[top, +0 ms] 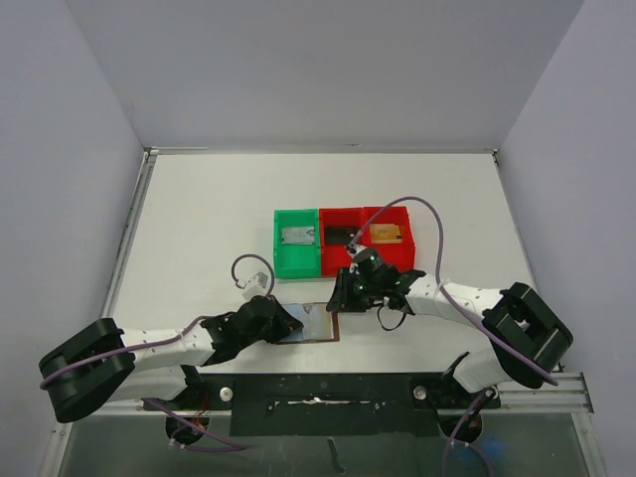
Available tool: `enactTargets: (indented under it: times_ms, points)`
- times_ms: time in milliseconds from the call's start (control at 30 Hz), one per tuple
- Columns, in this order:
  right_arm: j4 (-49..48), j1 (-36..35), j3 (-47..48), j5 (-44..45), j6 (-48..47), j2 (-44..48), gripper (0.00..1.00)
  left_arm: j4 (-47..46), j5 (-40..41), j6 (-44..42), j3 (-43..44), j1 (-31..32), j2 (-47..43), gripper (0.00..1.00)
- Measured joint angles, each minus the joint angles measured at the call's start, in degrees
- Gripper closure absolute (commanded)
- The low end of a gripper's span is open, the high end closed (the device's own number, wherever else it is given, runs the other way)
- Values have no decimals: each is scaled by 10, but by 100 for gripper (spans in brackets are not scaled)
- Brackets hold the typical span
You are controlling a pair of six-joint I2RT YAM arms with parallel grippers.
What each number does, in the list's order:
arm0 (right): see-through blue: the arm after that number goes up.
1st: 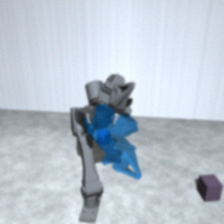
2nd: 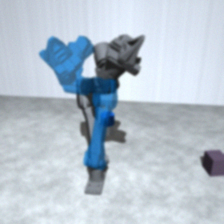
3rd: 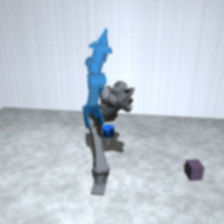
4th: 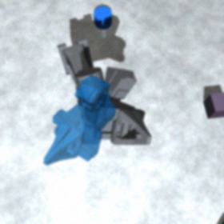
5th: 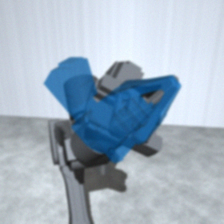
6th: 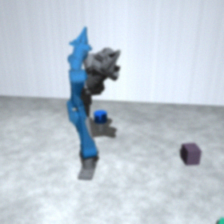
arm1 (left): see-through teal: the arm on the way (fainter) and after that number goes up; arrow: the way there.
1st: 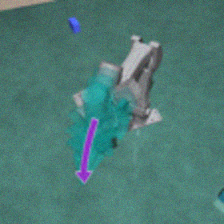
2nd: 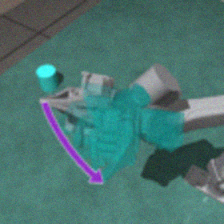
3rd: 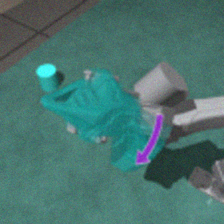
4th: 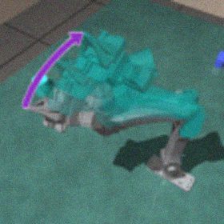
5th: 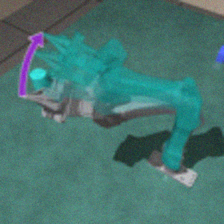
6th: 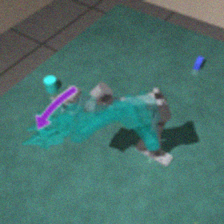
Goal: Take the credit cards out of the card holder
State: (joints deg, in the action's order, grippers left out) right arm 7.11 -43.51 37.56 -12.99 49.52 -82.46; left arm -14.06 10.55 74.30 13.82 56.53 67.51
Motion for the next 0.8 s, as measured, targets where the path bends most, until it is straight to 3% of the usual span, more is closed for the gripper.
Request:
enactTargets:
  times_ms: [567, 667, 800]
  points:
    - [-36, -46, 44, -34, 19, -85, 71, 24, 1, -15, -1, -8, -30, 99]
    - [-45, -46, 39, -36, 26, -85, 71, 24, -3, -19, -4, -16, -38, 87]
    - [-59, -46, 32, -38, 35, -85, 71, 9, -12, -17, -16, -22, -38, 79]
